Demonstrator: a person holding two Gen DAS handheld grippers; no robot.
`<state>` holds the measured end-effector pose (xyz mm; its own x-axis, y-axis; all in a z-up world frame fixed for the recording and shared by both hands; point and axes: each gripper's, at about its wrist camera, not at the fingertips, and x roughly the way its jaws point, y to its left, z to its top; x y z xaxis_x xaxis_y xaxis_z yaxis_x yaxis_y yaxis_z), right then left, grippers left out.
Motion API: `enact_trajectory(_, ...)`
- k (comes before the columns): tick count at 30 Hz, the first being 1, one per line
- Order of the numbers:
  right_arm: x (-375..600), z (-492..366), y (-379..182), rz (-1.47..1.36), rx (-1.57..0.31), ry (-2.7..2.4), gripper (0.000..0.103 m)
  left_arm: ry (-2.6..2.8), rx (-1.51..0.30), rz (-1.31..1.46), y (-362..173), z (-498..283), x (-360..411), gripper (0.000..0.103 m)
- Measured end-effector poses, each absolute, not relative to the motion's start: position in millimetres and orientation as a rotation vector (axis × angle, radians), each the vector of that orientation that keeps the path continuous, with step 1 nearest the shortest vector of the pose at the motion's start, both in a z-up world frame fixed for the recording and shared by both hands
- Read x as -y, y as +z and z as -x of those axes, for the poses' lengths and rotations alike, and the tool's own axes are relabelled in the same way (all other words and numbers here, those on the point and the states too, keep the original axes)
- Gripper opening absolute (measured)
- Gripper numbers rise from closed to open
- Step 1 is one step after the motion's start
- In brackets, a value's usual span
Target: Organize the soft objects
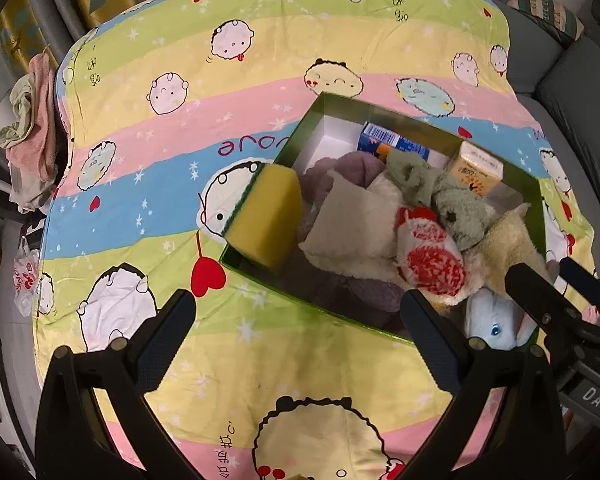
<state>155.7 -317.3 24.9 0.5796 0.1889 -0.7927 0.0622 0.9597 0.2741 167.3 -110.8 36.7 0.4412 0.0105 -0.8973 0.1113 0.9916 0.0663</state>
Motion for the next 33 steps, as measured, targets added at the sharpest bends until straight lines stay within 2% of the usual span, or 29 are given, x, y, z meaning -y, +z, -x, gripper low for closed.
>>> enact_trajectory(33,315.1,-153.4,27.9,-0.239,-0.941,0.059,0.099,-0.044,-1.088,-0.126,36.6,-171.9,112.6,0.102)
